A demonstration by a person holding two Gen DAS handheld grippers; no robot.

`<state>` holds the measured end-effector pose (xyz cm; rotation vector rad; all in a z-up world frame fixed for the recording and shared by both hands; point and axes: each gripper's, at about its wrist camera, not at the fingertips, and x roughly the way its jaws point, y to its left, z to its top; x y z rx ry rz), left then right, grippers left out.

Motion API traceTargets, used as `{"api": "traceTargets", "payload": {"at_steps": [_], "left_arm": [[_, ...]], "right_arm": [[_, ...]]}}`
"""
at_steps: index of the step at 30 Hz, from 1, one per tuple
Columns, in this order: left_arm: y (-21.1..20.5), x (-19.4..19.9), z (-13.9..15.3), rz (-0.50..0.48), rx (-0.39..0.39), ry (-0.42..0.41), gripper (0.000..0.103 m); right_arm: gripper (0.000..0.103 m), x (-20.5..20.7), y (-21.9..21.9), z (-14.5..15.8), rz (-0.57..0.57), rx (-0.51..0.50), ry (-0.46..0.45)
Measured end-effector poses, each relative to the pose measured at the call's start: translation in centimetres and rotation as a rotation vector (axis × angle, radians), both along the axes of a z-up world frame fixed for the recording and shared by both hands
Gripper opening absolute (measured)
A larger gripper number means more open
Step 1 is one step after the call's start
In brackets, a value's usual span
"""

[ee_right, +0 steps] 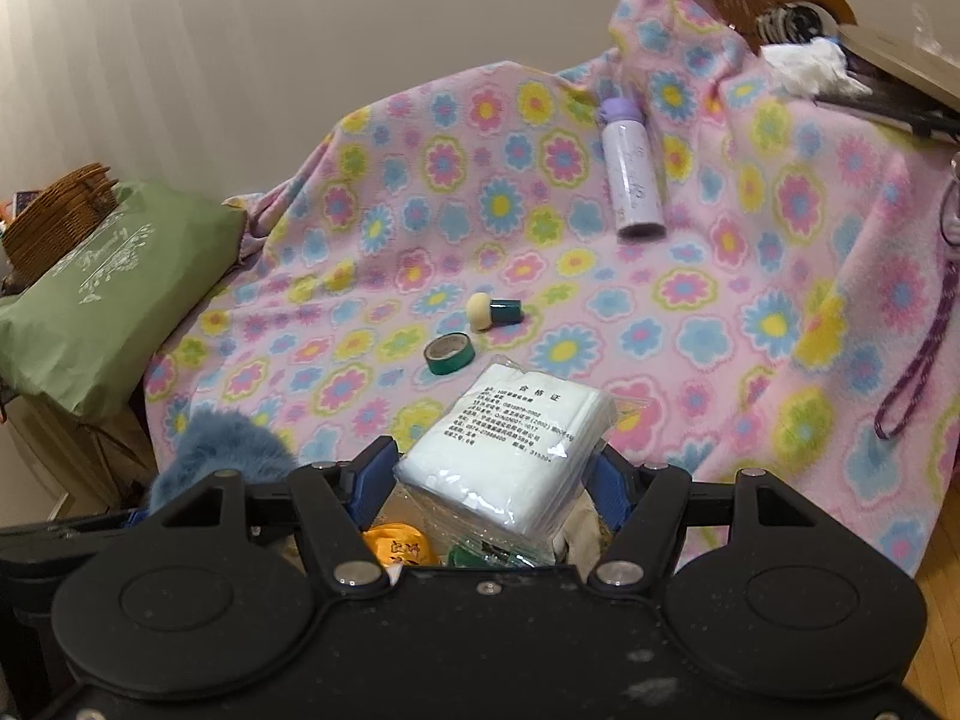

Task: Organize soft objects
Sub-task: 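Carry the blue scrunchie and white tissue pack with both tools over the basket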

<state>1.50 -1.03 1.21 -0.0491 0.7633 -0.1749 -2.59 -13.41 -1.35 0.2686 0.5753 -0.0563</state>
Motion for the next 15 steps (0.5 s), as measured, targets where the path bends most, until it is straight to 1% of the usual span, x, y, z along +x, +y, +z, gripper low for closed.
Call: {"api": "traceTargets", "payload": {"at_steps": [6,15], "left_arm": [[-0.26,-0.05,-0.44,-0.005,0.010,0.008,0.063],[-0.44,0.29,-1.04,-0.014,0.004,0.026,0.064]], "right_arm": [[0.067,0.28,-0.03,-0.62,-0.008,0.011,0.044],[0.067,0.53,0.03,-0.91,-0.001,0.011,0.068]]}}
